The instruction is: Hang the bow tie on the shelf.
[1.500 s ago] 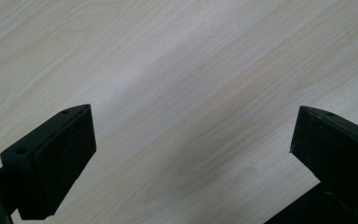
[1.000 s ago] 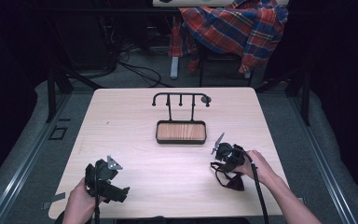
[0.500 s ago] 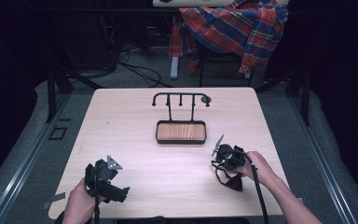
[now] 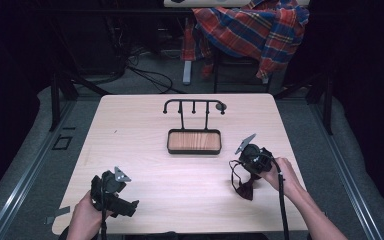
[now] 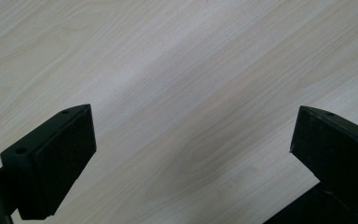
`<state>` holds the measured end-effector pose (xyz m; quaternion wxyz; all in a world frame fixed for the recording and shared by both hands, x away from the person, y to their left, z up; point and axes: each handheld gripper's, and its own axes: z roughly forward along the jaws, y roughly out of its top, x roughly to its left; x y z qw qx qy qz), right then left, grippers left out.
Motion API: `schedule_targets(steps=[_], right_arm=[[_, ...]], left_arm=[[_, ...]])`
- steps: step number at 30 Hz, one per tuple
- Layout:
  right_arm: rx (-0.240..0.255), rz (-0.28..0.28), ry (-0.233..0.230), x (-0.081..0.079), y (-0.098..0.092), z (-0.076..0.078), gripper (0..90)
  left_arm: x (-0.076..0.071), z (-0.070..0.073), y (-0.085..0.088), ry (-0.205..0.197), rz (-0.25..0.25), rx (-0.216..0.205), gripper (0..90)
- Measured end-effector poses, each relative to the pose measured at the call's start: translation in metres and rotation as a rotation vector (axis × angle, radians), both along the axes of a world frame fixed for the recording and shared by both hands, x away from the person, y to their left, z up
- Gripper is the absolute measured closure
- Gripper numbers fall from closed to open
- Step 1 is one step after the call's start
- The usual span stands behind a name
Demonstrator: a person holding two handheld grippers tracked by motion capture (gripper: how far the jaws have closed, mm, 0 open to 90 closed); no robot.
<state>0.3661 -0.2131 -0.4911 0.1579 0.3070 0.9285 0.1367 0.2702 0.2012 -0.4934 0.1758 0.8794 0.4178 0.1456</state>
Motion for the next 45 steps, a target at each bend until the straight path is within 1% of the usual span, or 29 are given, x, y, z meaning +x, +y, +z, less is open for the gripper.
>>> schedule_targets(steps=[1, 2, 3, 4, 5, 8, 10, 11, 13, 15, 16, 18, 20, 22, 26, 30, 31, 36, 37, 40, 42, 44, 45], right_arm=[[0.010, -0.006, -0.003, 0.000, -0.001, 0.003, 89.6], [0.031, -0.016, -0.011, 0.001, -0.001, 0.005, 89.5], [0.032, -0.019, -0.017, 0.001, -0.001, 0.008, 89.6], [0.049, -0.028, -0.028, 0.001, -0.001, 0.010, 89.6], [0.045, -0.027, -0.030, 0.001, -0.001, 0.012, 89.6], [0.060, -0.030, -0.044, 0.004, 0.001, 0.017, 89.6], [0.060, -0.029, -0.051, 0.006, 0.003, 0.021, 89.6], [0.075, -0.037, -0.060, 0.007, 0.004, 0.021, 89.6], [0.062, -0.033, -0.063, 0.008, 0.005, 0.023, 89.5], [0.070, -0.034, -0.069, 0.009, 0.006, 0.024, 89.6], [0.065, -0.031, -0.071, 0.010, 0.007, 0.024, 89.6], [0.076, -0.034, -0.078, 0.012, 0.007, 0.025, 89.6], [0.071, -0.028, -0.089, 0.013, 0.008, 0.028, 89.6], [0.078, -0.031, -0.097, 0.014, 0.009, 0.029, 89.6], [0.077, -0.038, -0.101, 0.017, 0.012, 0.032, 89.6], [0.096, -0.041, -0.108, 0.021, 0.015, 0.036, 89.6], [0.093, -0.039, -0.111, 0.022, 0.016, 0.038, 89.6], [0.124, -0.042, -0.124, 0.026, 0.019, 0.042, 89.6], [0.116, -0.043, -0.123, 0.026, 0.019, 0.043, 89.6], [0.119, -0.044, -0.128, 0.028, 0.021, 0.044, 89.6], [0.131, -0.048, -0.132, 0.029, 0.022, 0.045, 89.6], [0.125, -0.048, -0.136, 0.030, 0.023, 0.047, 89.6], [0.136, -0.050, -0.140, 0.030, 0.023, 0.047, 89.6]], left_arm=[[0.000, 0.000, 0.000, 0.000, 0.001, 0.001, 0.1], [0.000, 0.000, 0.000, 0.000, 0.002, 0.002, 0.1], [0.000, 0.000, 0.000, -0.001, 0.002, 0.002, 0.1], [0.000, 0.000, 0.000, 0.004, 0.000, -0.001, 0.1], [0.000, 0.000, 0.000, 0.004, 0.000, -0.001, 0.1], [0.000, 0.000, 0.000, 0.006, -0.001, 0.000, 0.1], [0.000, 0.000, 0.000, 0.005, -0.001, 0.001, 0.1], [0.000, 0.000, 0.000, 0.003, -0.001, 0.000, 0.1], [0.000, 0.000, 0.000, 0.006, -0.001, 0.003, 0.1], [0.000, 0.000, 0.000, 0.005, 0.001, 0.002, 0.1], [0.000, 0.000, 0.000, 0.006, 0.000, 0.003, 0.1], [0.000, -0.001, 0.000, 0.006, -0.003, 0.004, 0.1], [0.000, 0.000, 0.000, 0.005, -0.004, 0.005, 0.1], [0.000, 0.000, 0.001, 0.006, -0.003, 0.004, 0.1], [0.000, 0.000, 0.001, 0.002, -0.004, 0.000, 0.1], [0.000, 0.000, 0.001, 0.004, -0.004, 0.002, 0.1], [0.000, 0.000, 0.001, 0.002, -0.004, 0.001, 0.1], [0.000, 0.000, 0.001, 0.000, -0.004, -0.002, 0.1], [0.000, 0.000, 0.001, 0.001, -0.003, -0.002, 0.1], [0.000, 0.000, 0.001, 0.003, -0.004, 0.000, 0.1], [0.000, 0.000, 0.001, 0.000, -0.004, -0.001, 0.1], [-0.001, 0.000, 0.001, 0.000, -0.006, 0.000, 0.1], [-0.001, 0.000, 0.001, 0.000, -0.006, 0.000, 0.1]])
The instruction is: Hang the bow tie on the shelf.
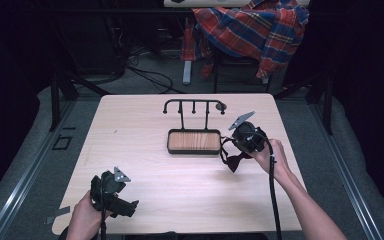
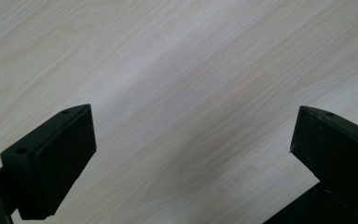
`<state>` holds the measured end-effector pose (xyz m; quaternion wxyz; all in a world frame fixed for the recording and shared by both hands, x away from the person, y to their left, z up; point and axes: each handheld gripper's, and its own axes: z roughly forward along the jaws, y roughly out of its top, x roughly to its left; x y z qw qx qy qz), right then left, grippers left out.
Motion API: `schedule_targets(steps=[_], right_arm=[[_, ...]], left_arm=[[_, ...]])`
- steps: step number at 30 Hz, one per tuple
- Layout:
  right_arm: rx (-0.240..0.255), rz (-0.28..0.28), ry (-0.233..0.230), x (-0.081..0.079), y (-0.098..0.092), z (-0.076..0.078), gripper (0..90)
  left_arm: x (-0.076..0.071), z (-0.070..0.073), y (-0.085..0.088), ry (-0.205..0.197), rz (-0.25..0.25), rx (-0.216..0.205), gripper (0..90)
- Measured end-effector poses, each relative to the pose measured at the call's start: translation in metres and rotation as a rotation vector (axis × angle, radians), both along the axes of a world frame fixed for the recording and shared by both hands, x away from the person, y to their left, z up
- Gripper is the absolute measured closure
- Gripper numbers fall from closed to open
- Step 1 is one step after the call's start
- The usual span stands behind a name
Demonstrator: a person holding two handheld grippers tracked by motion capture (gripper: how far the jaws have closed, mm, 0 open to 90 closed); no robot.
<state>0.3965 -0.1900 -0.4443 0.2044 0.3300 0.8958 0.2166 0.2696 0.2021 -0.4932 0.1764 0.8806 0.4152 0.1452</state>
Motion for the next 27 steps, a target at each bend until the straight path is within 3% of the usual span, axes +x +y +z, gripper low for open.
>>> schedule_targets(steps=[27], right_arm=[[0.059, -0.023, -0.047, 0.016, 0.004, 0.021, 89.6]], left_arm=[[0.001, 0.000, 0.001, 0.004, 0.004, -0.006, 0.1]])
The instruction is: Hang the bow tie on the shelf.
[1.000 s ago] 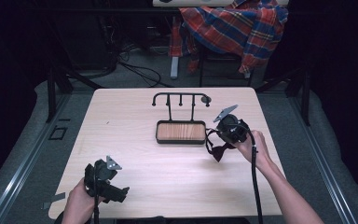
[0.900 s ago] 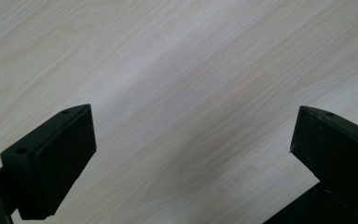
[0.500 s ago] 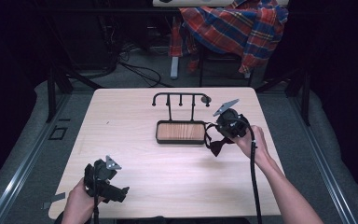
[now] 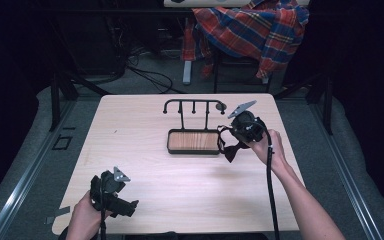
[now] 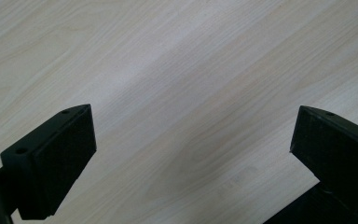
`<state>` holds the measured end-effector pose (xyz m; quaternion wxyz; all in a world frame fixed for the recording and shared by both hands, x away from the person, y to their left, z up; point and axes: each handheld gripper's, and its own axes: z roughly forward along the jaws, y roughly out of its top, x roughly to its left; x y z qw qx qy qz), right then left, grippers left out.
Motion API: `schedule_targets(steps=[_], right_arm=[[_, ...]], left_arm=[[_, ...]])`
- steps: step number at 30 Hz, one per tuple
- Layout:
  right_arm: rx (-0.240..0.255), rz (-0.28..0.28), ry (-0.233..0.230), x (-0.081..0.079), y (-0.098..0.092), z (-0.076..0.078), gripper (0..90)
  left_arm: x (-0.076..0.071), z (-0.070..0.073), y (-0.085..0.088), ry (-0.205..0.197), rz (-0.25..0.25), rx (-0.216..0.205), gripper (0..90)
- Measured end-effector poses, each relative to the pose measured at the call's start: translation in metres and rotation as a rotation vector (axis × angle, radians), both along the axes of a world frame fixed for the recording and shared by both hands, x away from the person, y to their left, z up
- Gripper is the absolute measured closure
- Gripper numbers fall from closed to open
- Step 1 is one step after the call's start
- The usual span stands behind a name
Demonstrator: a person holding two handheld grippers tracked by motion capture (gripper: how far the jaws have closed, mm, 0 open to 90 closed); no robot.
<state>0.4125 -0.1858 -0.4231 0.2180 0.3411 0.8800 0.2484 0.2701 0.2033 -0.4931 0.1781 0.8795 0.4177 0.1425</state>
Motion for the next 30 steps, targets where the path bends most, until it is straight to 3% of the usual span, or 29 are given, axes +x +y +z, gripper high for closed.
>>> schedule_targets(steps=[30], right_arm=[[0.032, -0.017, -0.044, 0.015, 0.006, 0.027, 89.6]], left_arm=[[0.000, 0.000, 0.000, -0.002, -0.001, 0.000, 0.1]])
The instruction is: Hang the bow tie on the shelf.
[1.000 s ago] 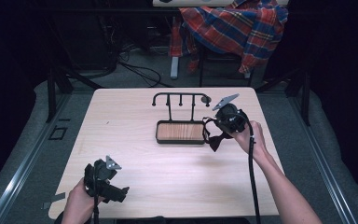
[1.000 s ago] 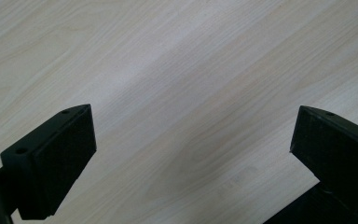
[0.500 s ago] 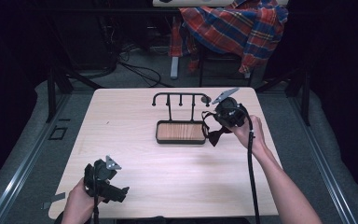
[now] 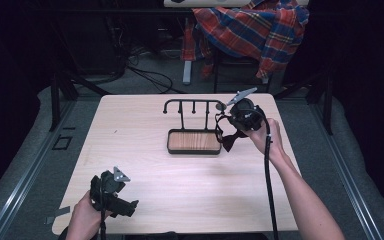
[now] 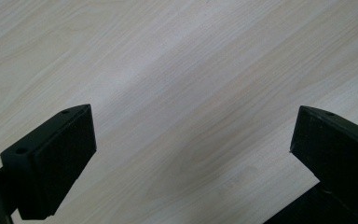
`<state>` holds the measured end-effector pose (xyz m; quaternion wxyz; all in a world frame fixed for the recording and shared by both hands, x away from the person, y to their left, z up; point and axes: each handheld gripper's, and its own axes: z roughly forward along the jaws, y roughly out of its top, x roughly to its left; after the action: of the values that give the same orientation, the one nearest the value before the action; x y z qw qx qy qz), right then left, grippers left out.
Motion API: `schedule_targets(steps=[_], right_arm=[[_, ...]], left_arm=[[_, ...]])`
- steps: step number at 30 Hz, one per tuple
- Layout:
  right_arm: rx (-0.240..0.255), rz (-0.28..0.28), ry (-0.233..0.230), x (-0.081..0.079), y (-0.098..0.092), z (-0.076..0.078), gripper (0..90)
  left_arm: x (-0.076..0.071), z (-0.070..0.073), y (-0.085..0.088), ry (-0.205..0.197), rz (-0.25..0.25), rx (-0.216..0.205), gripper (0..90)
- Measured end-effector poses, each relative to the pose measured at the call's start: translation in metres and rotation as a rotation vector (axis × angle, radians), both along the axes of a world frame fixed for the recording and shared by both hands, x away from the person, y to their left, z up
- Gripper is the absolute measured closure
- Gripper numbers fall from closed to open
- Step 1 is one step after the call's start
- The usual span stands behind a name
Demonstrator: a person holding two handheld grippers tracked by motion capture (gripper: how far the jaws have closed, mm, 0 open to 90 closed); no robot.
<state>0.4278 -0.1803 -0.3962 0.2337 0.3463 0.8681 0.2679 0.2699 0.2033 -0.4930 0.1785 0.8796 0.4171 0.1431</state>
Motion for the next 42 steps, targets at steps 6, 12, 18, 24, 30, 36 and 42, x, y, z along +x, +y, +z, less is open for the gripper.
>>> schedule_targets(steps=[6, 12, 18, 24, 30, 36, 42], right_arm=[[0.009, 0.002, -0.010, 0.000, 0.002, 0.005, 89.6], [0.008, 0.000, -0.026, 0.001, 0.003, 0.012, 89.6], [0.012, -0.008, -0.030, 0.006, 0.003, 0.016, 89.6], [0.009, -0.017, -0.035, 0.011, 0.004, 0.018, 89.6], [0.013, -0.031, -0.035, 0.019, 0.004, 0.019, 89.6], [0.018, -0.053, -0.037, 0.026, 0.004, 0.017, 89.6], [0.026, -0.074, -0.026, 0.035, 0.003, 0.011, 89.6]], left_arm=[[0.000, 0.000, 0.000, 0.000, 0.000, -0.001, 0.1], [0.000, 0.000, 0.000, 0.000, 0.000, 0.000, 0.1], [0.000, 0.000, 0.000, 0.000, 0.000, 0.000, 0.1], [0.000, 0.000, 0.000, -0.001, 0.000, 0.000, 0.1], [0.000, 0.000, 0.000, 0.000, 0.000, 0.000, 0.1], [0.000, 0.000, 0.000, -0.001, 0.000, 0.001, 0.2], [0.000, 0.000, 0.000, 0.000, -0.001, 0.000, 0.1]])
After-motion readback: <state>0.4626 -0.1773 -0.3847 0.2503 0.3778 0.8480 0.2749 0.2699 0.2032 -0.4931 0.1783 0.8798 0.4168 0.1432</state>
